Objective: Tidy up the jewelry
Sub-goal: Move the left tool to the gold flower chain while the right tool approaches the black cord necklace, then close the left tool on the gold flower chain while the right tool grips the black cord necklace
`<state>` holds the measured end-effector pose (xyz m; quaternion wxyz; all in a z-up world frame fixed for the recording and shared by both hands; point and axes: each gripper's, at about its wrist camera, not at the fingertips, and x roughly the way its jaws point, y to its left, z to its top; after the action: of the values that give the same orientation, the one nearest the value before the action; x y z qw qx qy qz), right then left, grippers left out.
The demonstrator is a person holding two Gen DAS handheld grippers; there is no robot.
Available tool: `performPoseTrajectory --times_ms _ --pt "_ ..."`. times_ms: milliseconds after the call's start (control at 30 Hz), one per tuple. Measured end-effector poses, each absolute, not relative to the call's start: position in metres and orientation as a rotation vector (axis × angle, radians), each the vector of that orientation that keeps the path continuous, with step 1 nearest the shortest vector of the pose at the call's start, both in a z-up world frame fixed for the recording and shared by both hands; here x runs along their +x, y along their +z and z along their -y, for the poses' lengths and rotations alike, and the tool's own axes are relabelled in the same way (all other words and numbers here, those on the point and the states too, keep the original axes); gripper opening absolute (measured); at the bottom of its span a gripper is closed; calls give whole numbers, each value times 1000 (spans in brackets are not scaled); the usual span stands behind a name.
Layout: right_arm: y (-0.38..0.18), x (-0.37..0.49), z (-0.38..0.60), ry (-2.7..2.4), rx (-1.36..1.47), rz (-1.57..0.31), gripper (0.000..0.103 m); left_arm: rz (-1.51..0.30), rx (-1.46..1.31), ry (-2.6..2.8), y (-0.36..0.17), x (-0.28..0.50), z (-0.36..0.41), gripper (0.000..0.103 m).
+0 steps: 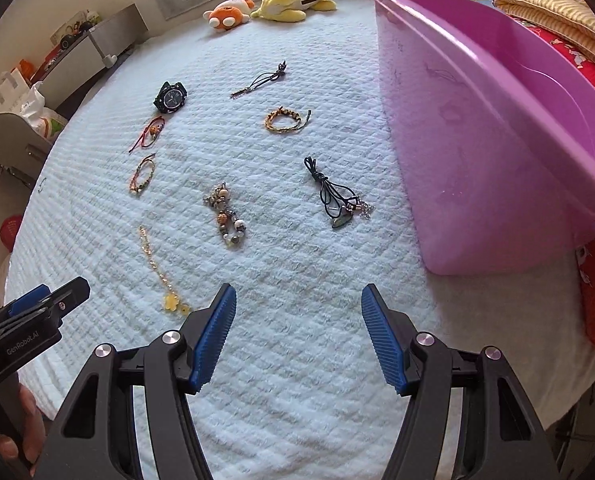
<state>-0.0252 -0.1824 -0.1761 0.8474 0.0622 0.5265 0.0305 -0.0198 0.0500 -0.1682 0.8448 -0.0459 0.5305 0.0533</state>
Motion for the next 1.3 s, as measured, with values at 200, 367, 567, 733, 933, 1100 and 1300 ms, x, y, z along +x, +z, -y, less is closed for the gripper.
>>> performPoseTrajectory --times_ms 200,367,567,733,933,1100,1300 --pt "-220 -1 191 73 100 -1049 62 -1075 -111 154 -214 -14 -30 84" --pt "-240 13 198 62 69 -999 62 -1022 -119 181 -230 -14 -21 84" --pt "-253 26 201 59 45 -971 62 -994 -118 203 -240 -13 -13 84" --pt "-256 31 195 74 -11 -947 62 -1000 -112 212 -249 -13 -3 84" --pt "-259 42 192 77 -47 -938 62 -989 -100 221 -255 -12 6 84" --pt "-265 52 191 79 -67 -942 62 -983 -92 229 -259 -9 9 84" --pt "-270 61 191 86 -62 -938 62 -971 -80 236 -262 -6 11 84"
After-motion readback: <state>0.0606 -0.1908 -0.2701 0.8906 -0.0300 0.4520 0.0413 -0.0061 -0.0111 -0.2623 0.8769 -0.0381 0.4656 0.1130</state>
